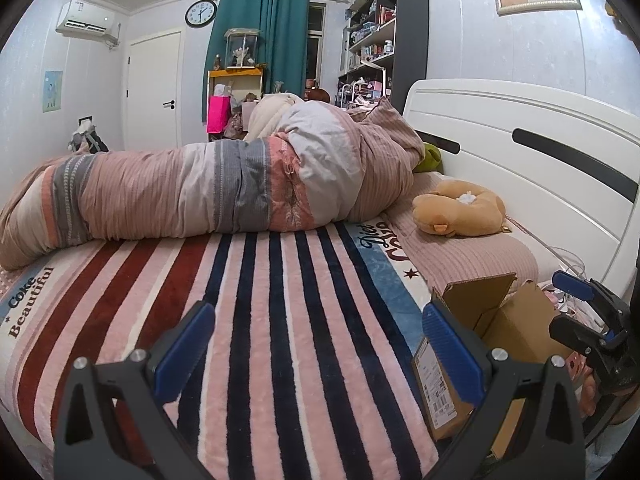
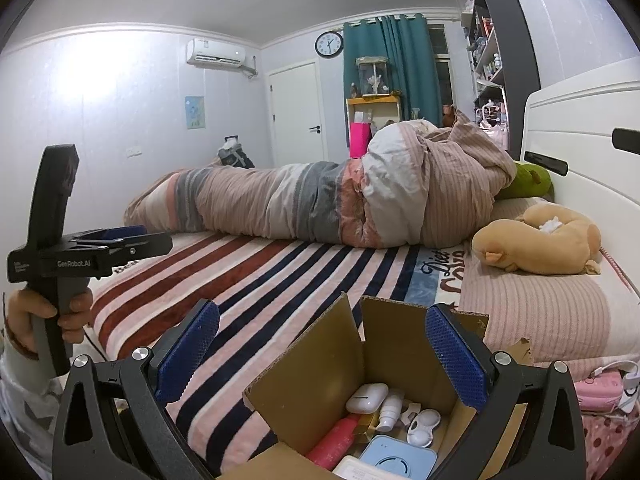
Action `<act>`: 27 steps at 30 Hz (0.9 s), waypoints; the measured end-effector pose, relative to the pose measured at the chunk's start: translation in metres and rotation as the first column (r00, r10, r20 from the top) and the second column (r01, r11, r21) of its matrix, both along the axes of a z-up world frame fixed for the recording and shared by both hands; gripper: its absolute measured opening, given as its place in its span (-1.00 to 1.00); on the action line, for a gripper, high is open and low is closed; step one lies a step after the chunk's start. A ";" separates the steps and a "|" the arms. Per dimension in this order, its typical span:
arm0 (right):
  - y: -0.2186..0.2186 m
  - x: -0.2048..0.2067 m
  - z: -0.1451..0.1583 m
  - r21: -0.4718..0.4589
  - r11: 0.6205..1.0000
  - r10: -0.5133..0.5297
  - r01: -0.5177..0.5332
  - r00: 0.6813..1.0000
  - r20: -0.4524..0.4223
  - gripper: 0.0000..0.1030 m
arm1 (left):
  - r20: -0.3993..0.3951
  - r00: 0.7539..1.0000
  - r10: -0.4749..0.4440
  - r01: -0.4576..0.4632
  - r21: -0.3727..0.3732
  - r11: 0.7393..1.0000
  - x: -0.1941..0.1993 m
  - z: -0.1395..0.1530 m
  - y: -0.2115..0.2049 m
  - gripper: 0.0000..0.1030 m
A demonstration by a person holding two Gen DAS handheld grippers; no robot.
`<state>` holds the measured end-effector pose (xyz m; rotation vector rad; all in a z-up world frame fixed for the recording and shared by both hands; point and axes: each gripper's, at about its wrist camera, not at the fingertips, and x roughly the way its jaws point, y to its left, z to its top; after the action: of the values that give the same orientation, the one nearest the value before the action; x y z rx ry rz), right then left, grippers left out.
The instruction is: Organize rigid objects
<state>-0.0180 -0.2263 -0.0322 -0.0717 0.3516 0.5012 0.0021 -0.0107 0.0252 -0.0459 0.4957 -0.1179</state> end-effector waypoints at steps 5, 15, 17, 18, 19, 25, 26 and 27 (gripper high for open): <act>0.000 0.001 -0.003 -0.003 1.000 0.010 -0.010 1.000 -0.001 1.00 | -0.001 1.000 -0.001 0.001 0.002 1.000 -0.001 -0.001 0.000 0.99; 0.000 0.001 -0.003 -0.002 1.000 0.009 -0.009 1.000 -0.001 1.00 | 0.000 1.000 -0.003 0.003 0.004 1.000 -0.001 0.000 0.000 0.99; -0.001 0.001 -0.003 -0.001 1.000 0.010 -0.010 1.000 -0.001 1.00 | 0.000 1.000 -0.001 0.001 0.005 1.000 -0.001 0.000 -0.001 0.99; -0.002 0.001 -0.003 0.000 1.000 0.011 -0.011 1.000 -0.002 1.00 | 0.000 1.000 -0.002 0.002 0.004 1.000 -0.001 0.000 -0.001 0.99; -0.002 0.002 -0.003 0.000 1.000 0.011 -0.011 1.000 -0.002 1.00 | -0.001 1.000 -0.001 0.001 0.003 1.000 -0.001 0.000 -0.001 0.99; -0.003 0.002 -0.003 -0.001 1.000 0.013 -0.013 1.000 -0.002 1.00 | 0.002 1.000 -0.002 0.002 0.007 1.000 -0.001 0.000 -0.002 0.99; -0.004 0.003 -0.003 -0.001 1.000 0.015 -0.015 1.000 -0.001 1.00 | 0.003 1.000 -0.002 0.002 0.008 1.000 -0.001 0.000 -0.001 0.99; -0.005 0.003 -0.003 -0.002 1.000 0.014 -0.014 1.000 -0.001 1.00 | 0.004 1.000 -0.002 0.002 0.008 1.000 -0.001 -0.001 0.000 0.99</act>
<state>-0.0149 -0.2310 -0.0347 -0.0756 0.3528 0.5150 0.0009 -0.0112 0.0247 -0.0369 0.4921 -0.1181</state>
